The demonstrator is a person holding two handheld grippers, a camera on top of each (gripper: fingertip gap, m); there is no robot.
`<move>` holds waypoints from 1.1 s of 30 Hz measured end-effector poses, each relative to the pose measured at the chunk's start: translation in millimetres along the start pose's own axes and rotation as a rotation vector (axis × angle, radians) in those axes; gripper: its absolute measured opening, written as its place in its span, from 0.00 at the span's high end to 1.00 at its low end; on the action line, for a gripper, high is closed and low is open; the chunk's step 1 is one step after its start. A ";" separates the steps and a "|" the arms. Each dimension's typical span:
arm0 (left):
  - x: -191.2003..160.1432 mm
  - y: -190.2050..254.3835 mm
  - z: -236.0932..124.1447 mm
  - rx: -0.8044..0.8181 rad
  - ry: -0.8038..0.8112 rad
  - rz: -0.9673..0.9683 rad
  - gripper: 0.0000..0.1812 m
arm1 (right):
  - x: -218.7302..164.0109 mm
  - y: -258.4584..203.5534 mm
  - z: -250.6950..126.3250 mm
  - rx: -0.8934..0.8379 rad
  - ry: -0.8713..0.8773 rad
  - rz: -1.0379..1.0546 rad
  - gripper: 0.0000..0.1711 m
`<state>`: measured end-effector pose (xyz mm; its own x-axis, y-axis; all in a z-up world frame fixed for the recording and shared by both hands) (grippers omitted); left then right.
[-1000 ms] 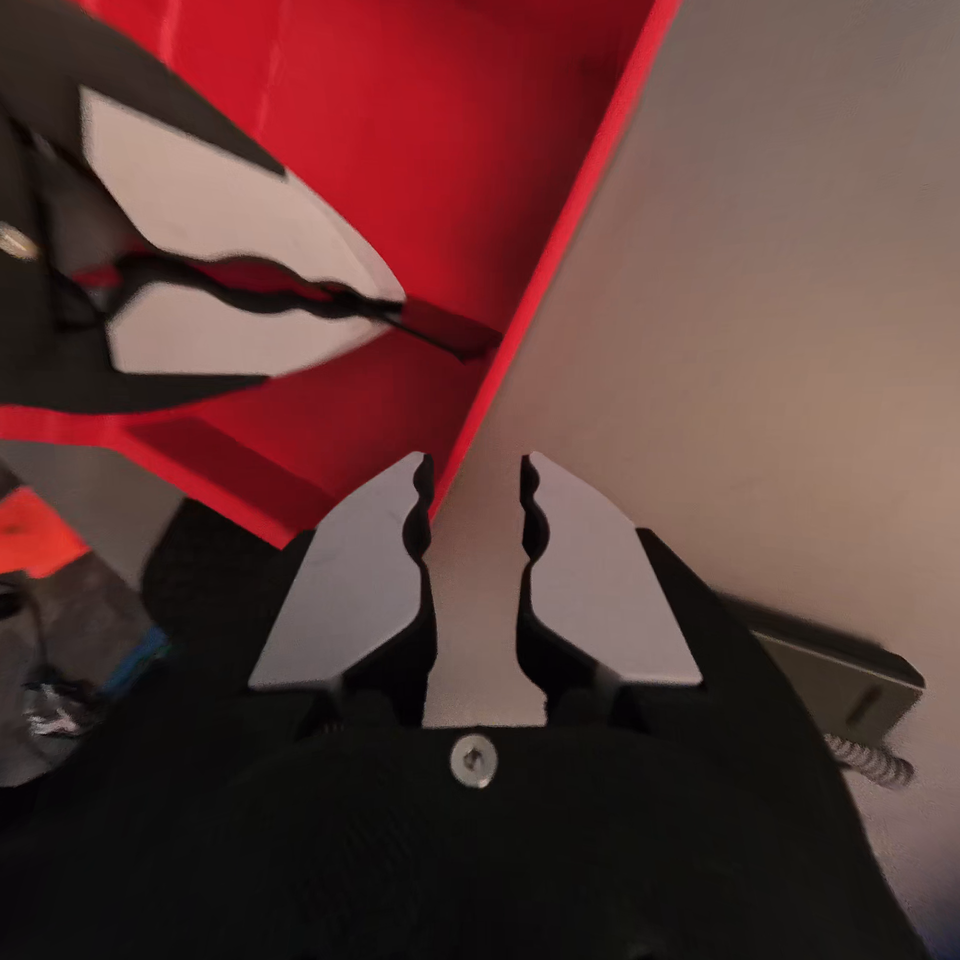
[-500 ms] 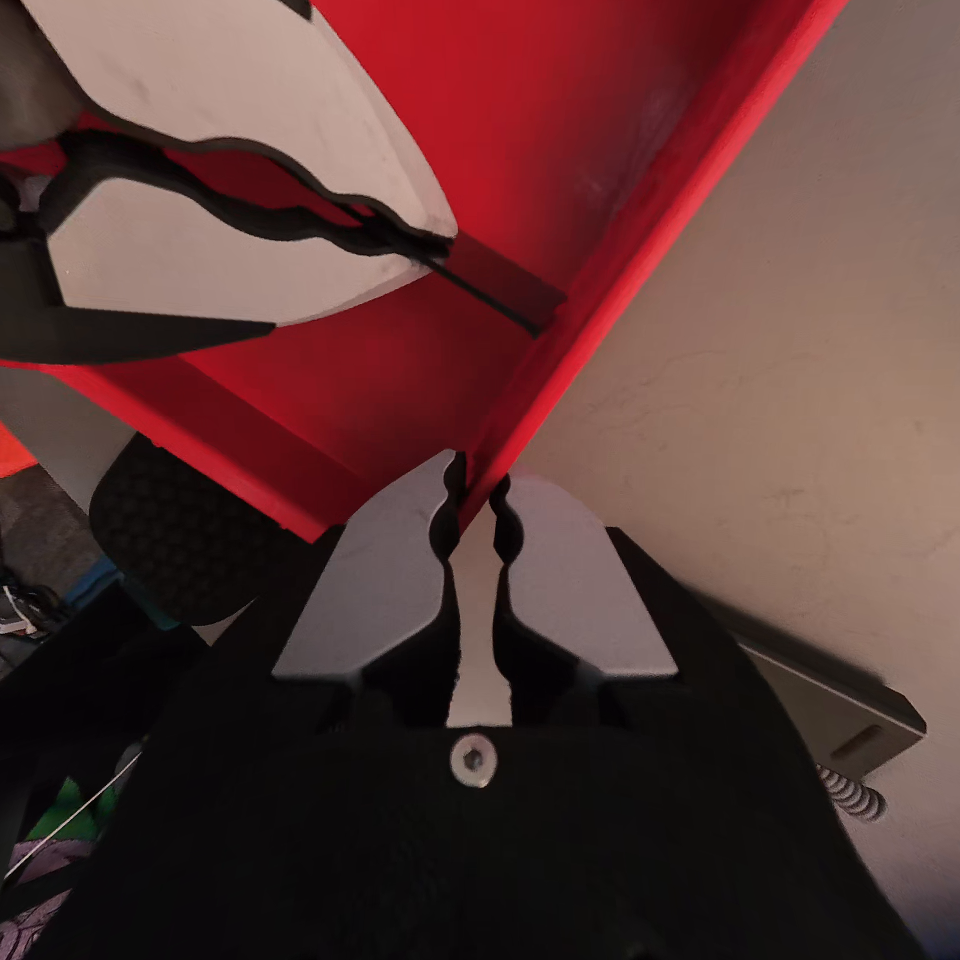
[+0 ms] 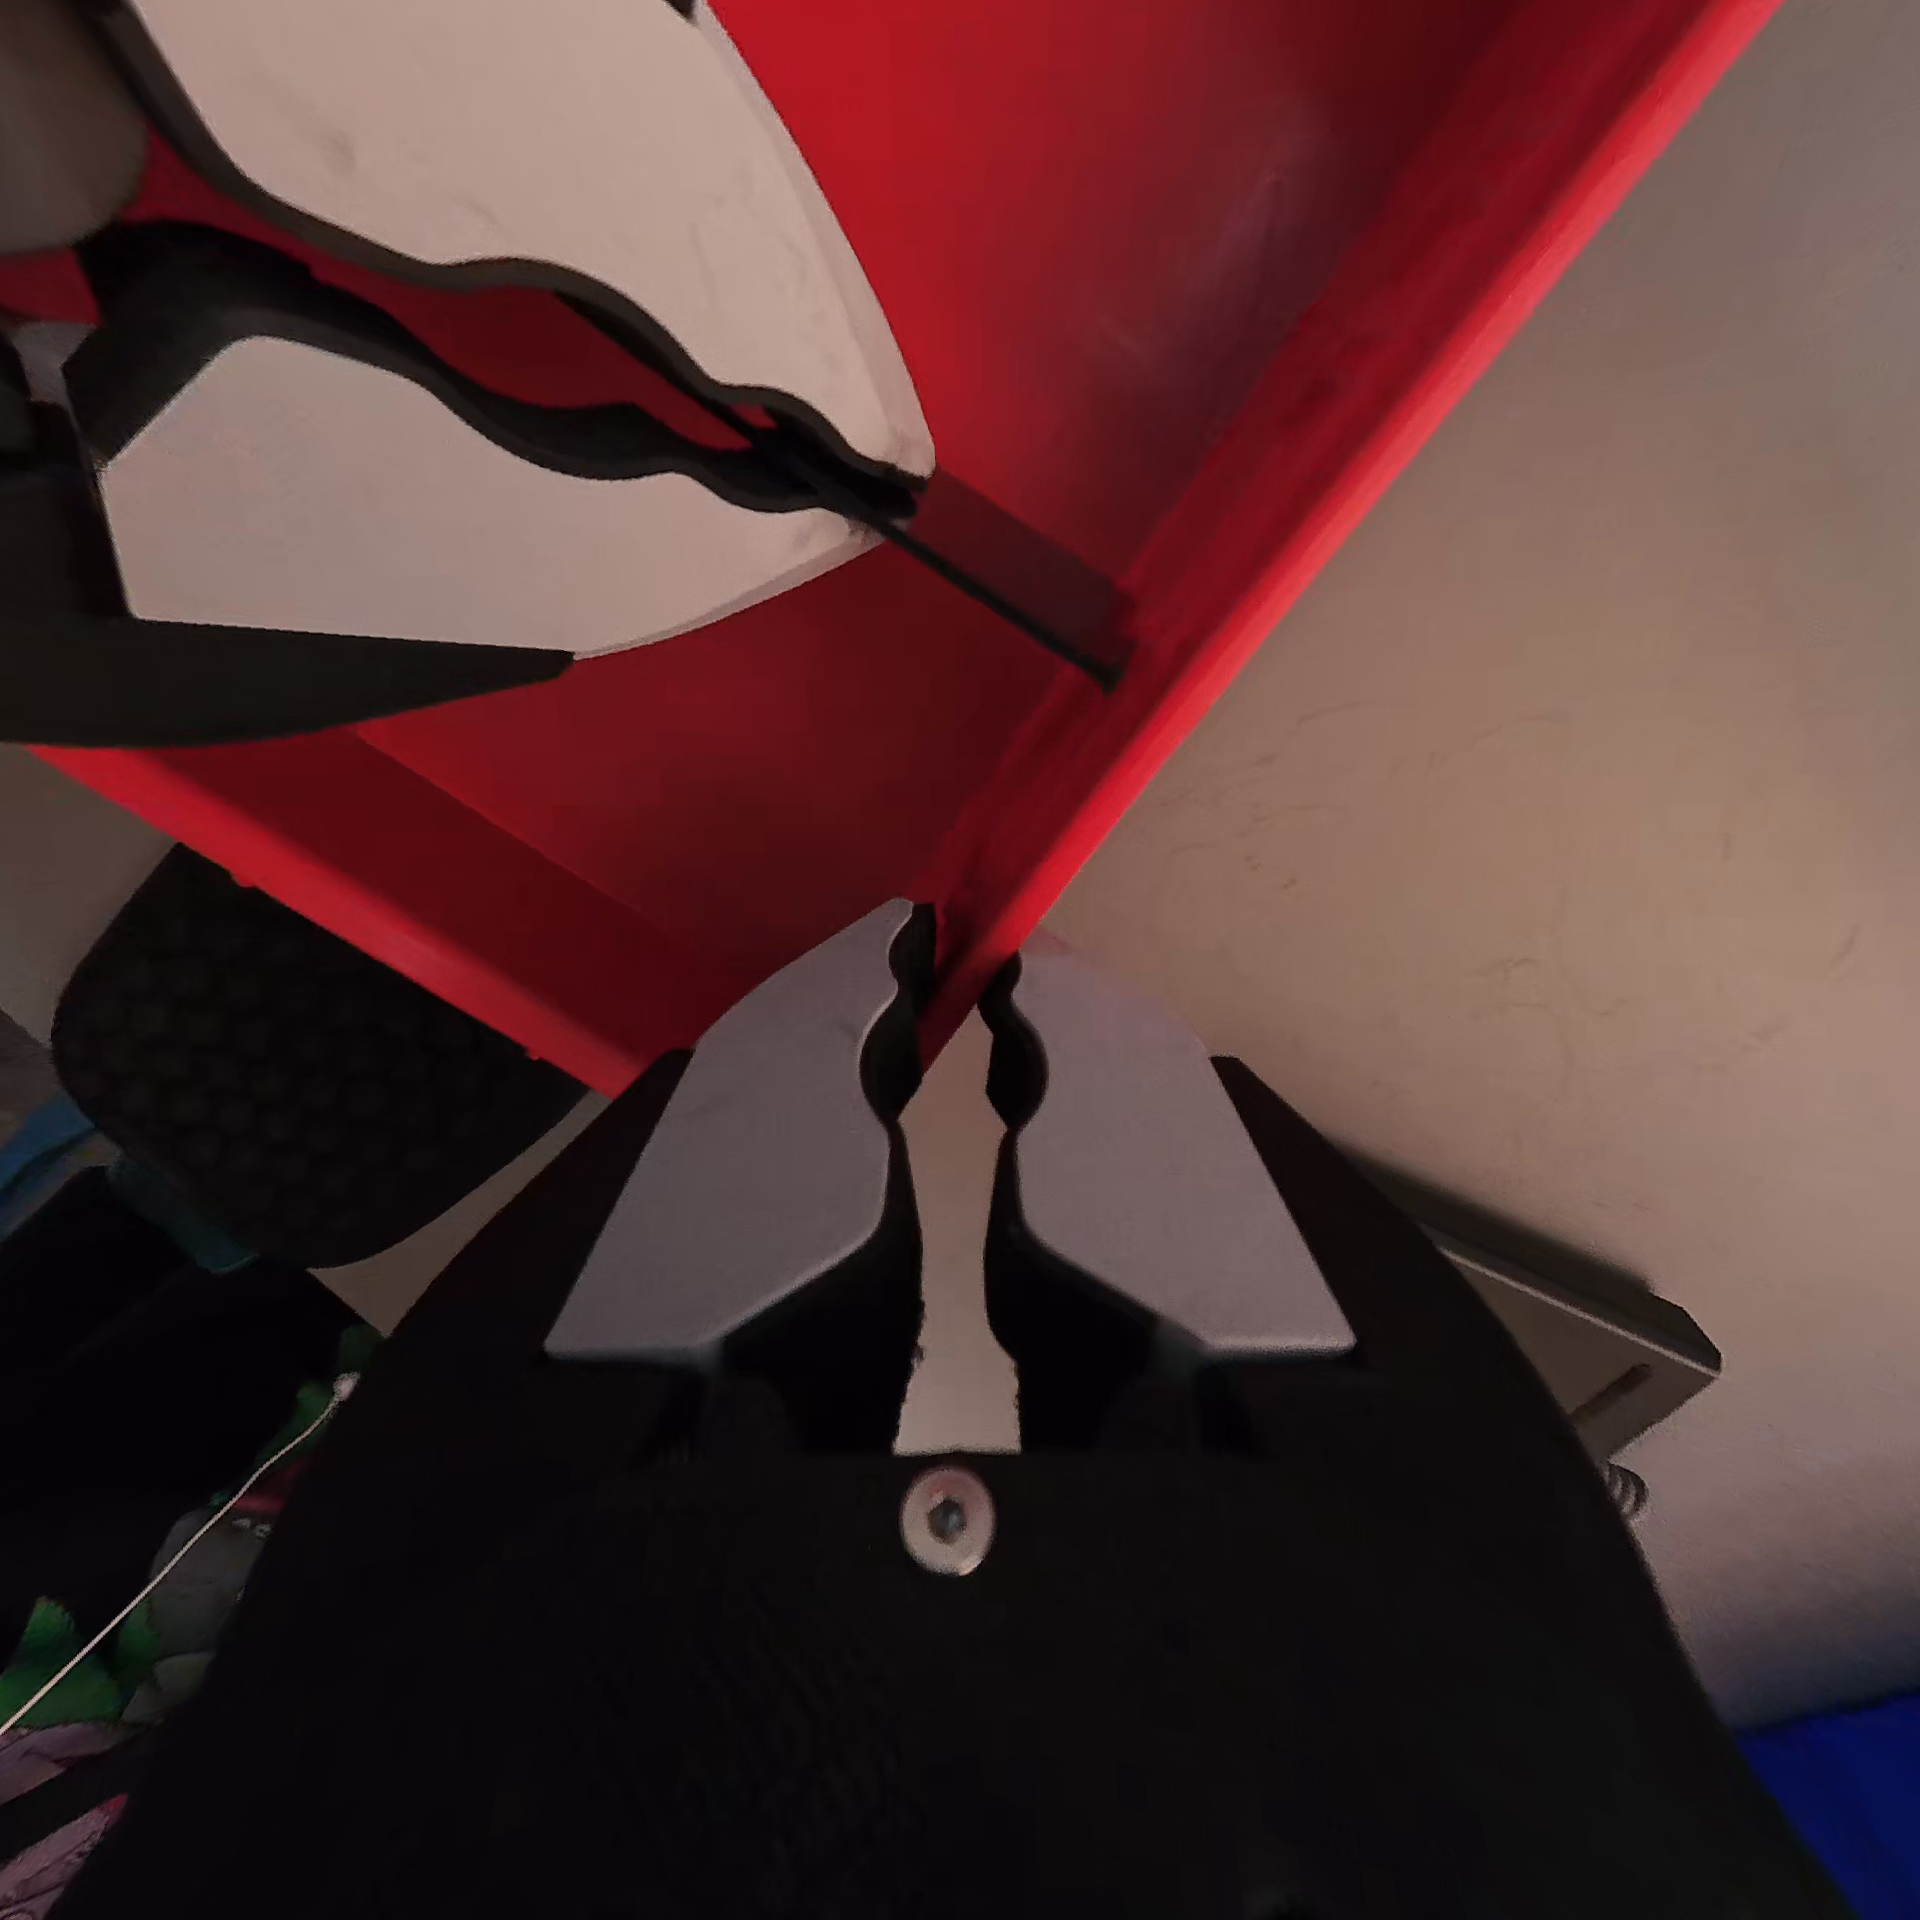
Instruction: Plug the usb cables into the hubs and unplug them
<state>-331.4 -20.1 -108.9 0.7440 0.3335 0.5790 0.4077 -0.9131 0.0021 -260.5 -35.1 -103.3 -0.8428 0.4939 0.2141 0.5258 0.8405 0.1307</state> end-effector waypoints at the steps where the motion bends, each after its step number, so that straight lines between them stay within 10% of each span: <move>1: -0.1 -0.1 -0.1 -0.001 0.006 0.002 0.99 | 0.1 -0.2 -0.2 -0.004 -0.002 -0.001 0.95; 33: -3.8 0.2 2.2 -0.084 0.025 -0.041 0.98 | 1.7 -2.5 -1.7 -0.041 0.017 0.050 0.95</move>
<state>-333.0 -21.0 -112.9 0.7134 0.3662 0.5975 0.3909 -0.9156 0.0945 -263.1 -36.7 -101.6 -0.8137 0.5306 0.2374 0.5714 0.8052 0.1587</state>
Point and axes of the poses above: each gripper's, where its closed fingertips meet, z out along the fingers, x out of its top, y = z × x across the jaws, the point moved 2 cm from there along -z, back along the fingers, and after that the axes turned 15 degrees about -x, right-handed, at the moved point
